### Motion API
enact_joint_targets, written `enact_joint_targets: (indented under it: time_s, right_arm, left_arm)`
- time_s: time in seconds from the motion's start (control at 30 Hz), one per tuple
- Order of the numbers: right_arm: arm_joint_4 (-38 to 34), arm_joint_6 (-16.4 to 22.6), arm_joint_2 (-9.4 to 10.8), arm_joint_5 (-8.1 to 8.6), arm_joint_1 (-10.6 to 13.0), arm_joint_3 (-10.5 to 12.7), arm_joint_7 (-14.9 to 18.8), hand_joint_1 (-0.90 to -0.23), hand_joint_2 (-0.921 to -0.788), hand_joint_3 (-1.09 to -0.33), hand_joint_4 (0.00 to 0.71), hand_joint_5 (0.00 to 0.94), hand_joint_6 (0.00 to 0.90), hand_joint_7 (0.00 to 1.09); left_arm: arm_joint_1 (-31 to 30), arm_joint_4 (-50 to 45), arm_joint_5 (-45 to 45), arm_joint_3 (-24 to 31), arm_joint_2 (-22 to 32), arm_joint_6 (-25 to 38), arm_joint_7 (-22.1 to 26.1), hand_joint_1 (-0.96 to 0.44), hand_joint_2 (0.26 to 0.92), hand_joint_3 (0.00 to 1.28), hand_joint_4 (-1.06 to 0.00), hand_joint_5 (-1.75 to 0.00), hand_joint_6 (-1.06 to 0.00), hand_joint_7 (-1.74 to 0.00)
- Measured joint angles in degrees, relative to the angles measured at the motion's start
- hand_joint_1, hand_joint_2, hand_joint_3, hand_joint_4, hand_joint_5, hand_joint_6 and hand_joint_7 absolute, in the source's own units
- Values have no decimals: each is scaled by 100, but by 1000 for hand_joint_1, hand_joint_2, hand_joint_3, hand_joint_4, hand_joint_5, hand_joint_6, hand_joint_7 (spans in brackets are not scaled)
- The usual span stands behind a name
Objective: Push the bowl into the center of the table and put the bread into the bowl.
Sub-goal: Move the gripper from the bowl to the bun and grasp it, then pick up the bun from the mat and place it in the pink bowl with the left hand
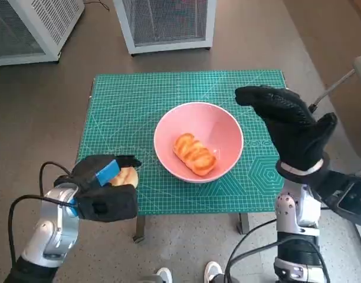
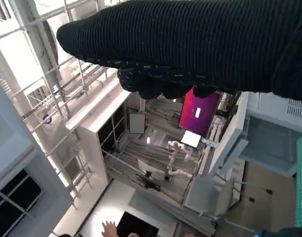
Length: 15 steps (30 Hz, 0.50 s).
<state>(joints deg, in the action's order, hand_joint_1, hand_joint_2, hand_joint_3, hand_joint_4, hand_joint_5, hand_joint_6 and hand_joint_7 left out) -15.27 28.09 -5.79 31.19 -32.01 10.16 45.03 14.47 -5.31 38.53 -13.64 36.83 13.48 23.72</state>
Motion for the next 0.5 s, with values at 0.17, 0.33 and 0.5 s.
enact_joint_targets:
  time_s: [0.17, 0.33, 0.5]
  right_arm:
    - [-51, 81, 0, -12, 0, -8, 0, -562, -921, -515, 393, 6, 21, 641]
    - [-57, 109, 0, -19, 0, -25, -3, -563, -921, -520, 395, 6, 20, 639]
    - [-57, 114, 1, -18, 0, -42, -3, -561, -921, -523, 398, 7, 19, 640]
  left_arm:
    - [0, 23, -1, 40, 40, -191, -147, 4, 902, 62, -752, -1125, -654, -1117]
    - [0, 23, -1, 71, 62, -208, -143, 3, 901, 62, -755, -1109, -655, -1133]
    - [1, 18, 0, 86, 86, -146, -76, 3, 901, 62, -754, -1082, -654, -1160]
